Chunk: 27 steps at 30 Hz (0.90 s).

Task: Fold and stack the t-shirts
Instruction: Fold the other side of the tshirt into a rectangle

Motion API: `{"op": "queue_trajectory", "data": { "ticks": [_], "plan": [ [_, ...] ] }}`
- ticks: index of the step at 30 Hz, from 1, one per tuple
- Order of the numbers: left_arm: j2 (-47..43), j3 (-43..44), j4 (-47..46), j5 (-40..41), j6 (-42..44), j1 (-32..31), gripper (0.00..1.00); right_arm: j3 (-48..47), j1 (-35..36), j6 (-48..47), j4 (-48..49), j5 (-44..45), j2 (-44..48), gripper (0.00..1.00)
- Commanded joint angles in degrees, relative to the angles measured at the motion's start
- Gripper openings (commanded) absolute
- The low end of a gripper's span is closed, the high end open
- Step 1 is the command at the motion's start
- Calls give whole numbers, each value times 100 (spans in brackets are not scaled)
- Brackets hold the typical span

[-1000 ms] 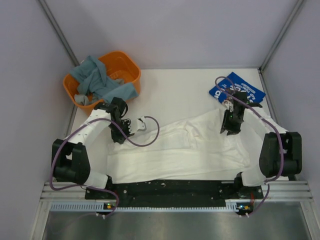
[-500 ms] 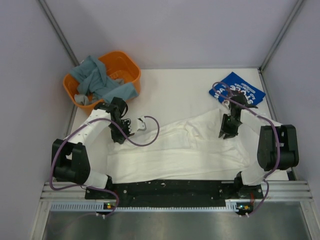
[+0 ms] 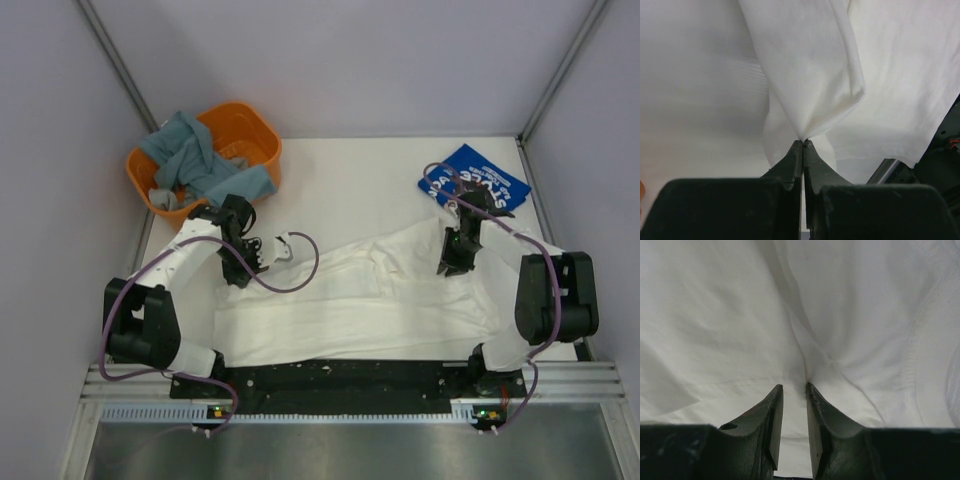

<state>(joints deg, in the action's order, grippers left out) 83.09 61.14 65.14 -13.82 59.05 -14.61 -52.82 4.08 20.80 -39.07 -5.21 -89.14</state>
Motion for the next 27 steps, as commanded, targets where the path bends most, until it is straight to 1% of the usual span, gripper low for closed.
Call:
{"op": "queue_trajectory", "data": {
  "ticks": [1,5,8,10,13,17,20,22,26,27],
  "plan": [
    [-109,108,42,-6,28,11,0,-18,93,30,127,-67,117,25],
    [-135,73,42,-6,37,11,0,-44,93,30,145,-138,37,24],
    [-135,64,51,2,37,11,0,-62,93,38,154,-138,37,19],
    [-135,56,60,3,37,11,0,-71,102,38,154,-112,-15,13],
    [-152,64,51,38,37,11,0,-62,93,21,154,-41,-147,0],
    [-258,64,-71,204,-51,46,0,-53,85,3,137,82,-77,0],
    [-337,152,-396,564,-322,134,0,-158,-73,38,101,82,177,0],
    [-364,222,-729,888,-481,195,0,-272,-222,38,66,12,423,0],
    [-399,310,-1494,1829,-754,301,0,-615,-381,-5,-92,-129,889,0],
    [-390,345,-1679,1944,-772,336,0,-685,-555,-23,-162,-181,977,0]
  ]
}}
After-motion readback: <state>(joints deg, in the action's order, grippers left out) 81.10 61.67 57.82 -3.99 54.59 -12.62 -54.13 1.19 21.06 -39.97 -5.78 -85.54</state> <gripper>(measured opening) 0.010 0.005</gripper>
